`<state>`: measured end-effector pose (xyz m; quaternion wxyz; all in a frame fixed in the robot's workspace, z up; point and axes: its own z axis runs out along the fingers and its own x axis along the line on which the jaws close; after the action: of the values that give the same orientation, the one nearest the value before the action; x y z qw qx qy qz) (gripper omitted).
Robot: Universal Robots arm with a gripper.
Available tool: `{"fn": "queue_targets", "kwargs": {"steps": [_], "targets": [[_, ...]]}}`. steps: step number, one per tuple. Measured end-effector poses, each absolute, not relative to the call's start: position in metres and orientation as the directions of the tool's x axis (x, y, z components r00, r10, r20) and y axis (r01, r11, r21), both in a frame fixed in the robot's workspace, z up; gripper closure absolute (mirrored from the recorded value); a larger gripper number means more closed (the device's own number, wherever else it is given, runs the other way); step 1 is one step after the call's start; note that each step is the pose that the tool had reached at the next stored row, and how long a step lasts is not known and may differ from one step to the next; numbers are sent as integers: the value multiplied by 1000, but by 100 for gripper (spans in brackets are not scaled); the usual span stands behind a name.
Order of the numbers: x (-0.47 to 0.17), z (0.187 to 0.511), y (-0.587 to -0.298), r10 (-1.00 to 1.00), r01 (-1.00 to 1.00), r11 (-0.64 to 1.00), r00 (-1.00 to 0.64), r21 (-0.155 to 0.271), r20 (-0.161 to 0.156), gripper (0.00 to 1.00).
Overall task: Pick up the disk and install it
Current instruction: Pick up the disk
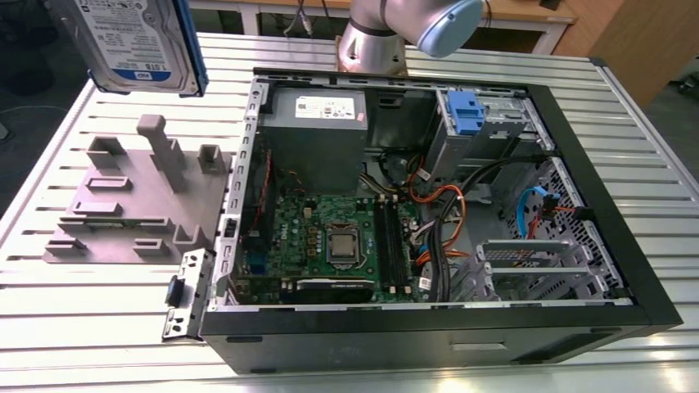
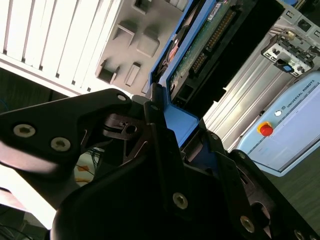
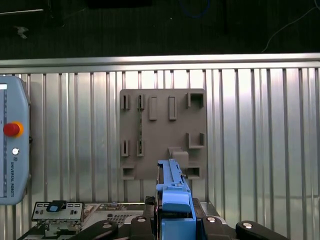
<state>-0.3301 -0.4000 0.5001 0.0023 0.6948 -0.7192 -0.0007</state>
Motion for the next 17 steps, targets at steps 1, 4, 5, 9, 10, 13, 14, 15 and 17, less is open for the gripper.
{"fn": "queue_targets", "kwargs": {"steps": [1,4,5,9,10,13,14,15,17], "targets": [[-329,500,-400,-999,-999,34,-34,4,2,64],[-326,500,-400,-999,-999,35,-35,4,2,64],[-325,500,-400,-999,-999,35,-34,4,2,64],[-324,500,-400,-999,-999,35,-35,4,2,64],[-324,500,-400,-999,-999,35,-35,4,2,64],[-324,500,-400,-999,-999,35,-35,4,2,64],[-324,500,-400,-999,-999,35,-35,4,2,64],[-324,500,-400,-999,-999,34,-34,4,2,64],[-324,500,-400,-999,-999,34,-34,4,2,64]]}}
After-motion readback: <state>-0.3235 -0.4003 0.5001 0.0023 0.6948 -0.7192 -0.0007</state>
